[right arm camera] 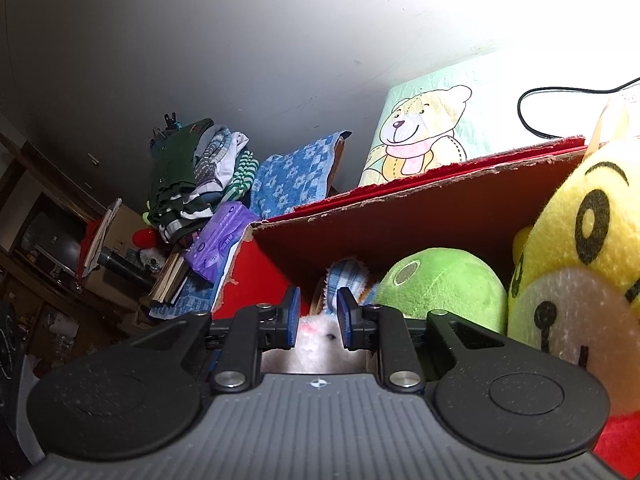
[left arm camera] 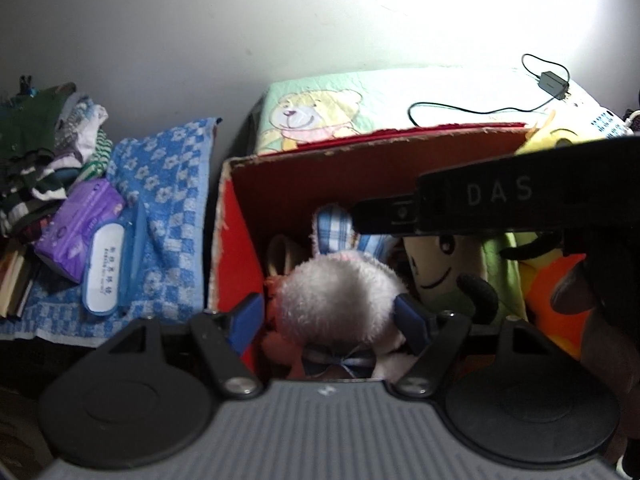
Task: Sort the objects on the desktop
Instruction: 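Lower the white bunny into the red box with the right gripper, then open the right gripper and withdraw it from the red box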
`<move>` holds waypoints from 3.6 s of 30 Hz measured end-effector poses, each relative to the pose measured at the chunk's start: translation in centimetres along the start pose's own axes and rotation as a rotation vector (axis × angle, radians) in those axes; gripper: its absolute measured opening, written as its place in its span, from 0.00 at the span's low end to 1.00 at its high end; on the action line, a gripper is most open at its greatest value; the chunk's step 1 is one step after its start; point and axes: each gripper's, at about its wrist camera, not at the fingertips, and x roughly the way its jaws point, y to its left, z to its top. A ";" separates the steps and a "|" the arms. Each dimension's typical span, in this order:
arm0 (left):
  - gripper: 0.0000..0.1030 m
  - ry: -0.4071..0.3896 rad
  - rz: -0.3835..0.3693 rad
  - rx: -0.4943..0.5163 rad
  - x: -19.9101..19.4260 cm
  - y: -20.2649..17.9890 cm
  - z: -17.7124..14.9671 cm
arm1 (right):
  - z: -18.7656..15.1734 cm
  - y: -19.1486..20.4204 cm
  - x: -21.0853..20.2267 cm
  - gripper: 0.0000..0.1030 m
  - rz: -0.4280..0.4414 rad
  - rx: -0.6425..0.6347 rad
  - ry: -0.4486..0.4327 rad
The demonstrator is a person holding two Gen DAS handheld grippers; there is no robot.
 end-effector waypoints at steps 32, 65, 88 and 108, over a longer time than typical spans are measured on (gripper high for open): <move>0.82 0.023 0.007 -0.015 1.4 -0.6 1.0 | 0.0 -0.4 -0.2 0.20 0.007 0.020 -0.013; 0.86 0.013 0.009 -0.051 -1.4 -0.2 0.5 | -1.8 1.6 -4.5 0.29 -0.069 0.004 -0.107; 0.95 -0.020 0.061 -0.072 -5.3 -2.4 -1.4 | -4.6 2.8 -9.0 0.30 -0.068 -0.121 -0.137; 0.95 -0.058 0.099 -0.026 -8.7 -10.6 -0.3 | -4.6 -2.0 -16.2 0.30 0.008 -0.093 -0.171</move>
